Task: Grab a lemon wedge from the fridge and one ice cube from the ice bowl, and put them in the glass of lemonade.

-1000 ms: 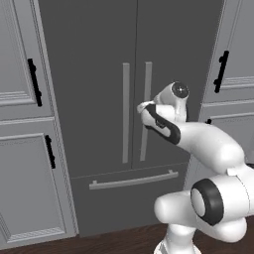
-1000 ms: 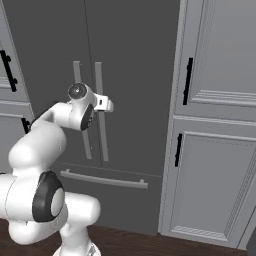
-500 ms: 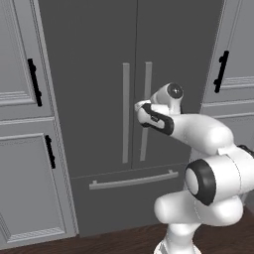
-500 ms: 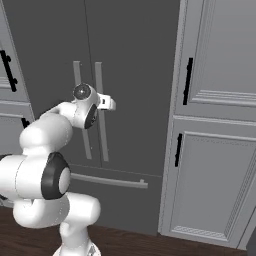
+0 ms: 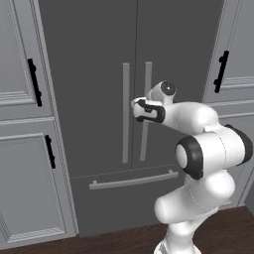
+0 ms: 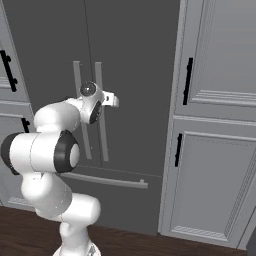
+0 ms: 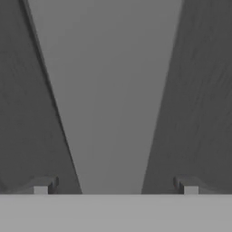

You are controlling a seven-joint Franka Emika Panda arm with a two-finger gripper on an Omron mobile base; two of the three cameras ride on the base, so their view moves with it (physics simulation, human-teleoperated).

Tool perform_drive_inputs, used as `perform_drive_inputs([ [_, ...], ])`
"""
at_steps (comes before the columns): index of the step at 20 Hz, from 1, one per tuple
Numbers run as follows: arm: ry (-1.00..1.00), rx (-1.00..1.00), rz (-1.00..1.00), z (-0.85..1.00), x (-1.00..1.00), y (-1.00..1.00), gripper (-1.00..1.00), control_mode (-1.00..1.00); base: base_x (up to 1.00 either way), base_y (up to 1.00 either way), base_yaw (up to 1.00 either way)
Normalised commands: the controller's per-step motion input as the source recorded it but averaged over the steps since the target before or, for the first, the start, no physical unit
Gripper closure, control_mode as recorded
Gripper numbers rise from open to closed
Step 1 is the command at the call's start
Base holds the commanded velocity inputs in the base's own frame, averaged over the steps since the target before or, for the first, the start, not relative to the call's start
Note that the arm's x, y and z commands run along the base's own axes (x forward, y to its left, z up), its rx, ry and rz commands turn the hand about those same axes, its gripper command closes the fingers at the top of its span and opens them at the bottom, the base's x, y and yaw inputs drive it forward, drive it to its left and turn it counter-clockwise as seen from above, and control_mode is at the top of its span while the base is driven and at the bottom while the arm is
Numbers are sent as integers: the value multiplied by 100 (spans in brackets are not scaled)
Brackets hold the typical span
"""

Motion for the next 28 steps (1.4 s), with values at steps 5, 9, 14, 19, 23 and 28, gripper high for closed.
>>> perform_drive_inputs([
  [5, 0, 0, 0, -12, 46, 0, -100, -100, 0, 0, 0],
  [9, 0, 0, 0, -9, 41, 0, 100, -100, 0, 0, 0],
  [14, 0, 0, 0, 0, 3, 0, 100, -100, 0, 0, 0],
  [19, 1, 0, 0, 0, 0, 0, 100, -100, 0, 0, 0],
  [23, -6, 1, -3, 12, -58, -29, 100, -100, 0, 0, 0],
  [28, -12, 6, -18, 41, -100, -69, 100, -100, 0, 0, 0],
])
